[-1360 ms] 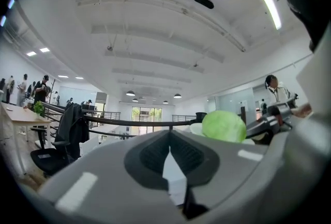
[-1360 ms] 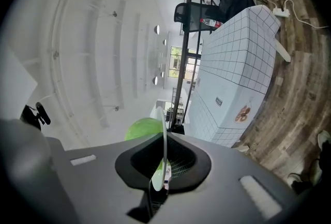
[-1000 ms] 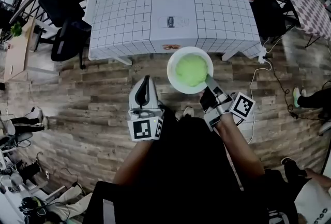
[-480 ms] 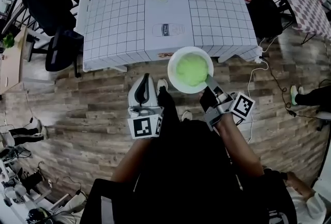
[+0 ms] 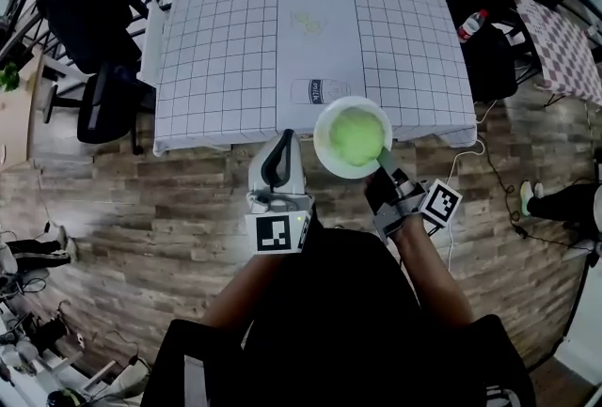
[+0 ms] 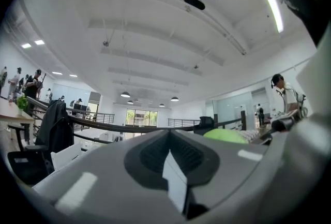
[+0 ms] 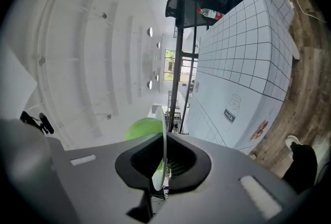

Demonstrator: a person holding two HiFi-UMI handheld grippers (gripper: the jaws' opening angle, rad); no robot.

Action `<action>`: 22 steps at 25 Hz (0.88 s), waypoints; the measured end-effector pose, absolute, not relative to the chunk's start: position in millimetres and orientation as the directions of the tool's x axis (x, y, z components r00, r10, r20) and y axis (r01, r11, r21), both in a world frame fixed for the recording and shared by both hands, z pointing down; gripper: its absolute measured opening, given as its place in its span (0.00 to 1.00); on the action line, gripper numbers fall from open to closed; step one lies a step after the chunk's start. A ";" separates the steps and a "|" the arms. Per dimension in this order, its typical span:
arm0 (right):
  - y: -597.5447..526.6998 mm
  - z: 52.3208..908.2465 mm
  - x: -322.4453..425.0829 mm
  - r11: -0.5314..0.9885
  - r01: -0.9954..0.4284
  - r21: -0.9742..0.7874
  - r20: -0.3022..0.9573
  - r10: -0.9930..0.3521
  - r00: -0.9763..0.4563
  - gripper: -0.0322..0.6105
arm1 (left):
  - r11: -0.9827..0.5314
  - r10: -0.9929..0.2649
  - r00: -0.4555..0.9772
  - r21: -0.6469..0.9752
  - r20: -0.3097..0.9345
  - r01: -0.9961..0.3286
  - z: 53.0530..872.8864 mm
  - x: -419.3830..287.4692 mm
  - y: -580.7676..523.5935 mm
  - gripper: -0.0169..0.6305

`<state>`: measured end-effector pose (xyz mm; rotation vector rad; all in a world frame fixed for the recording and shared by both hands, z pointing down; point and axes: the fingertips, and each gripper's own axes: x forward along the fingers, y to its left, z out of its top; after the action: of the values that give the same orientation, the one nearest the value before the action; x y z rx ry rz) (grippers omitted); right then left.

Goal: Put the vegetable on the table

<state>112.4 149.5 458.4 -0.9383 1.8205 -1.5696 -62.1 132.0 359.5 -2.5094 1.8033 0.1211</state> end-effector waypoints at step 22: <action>12.6 458.9 32.3 -0.020 -0.142 -0.990 0.090 -0.856 -0.509 0.06 | -0.423 -0.906 0.420 0.090 -0.045 -0.902 364.9 -130.0 -12.8 0.04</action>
<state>32.3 12.6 458.9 -1.0476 1.6794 -1.5796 -130.0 -12.8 364.9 -2.6903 1.7141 0.1384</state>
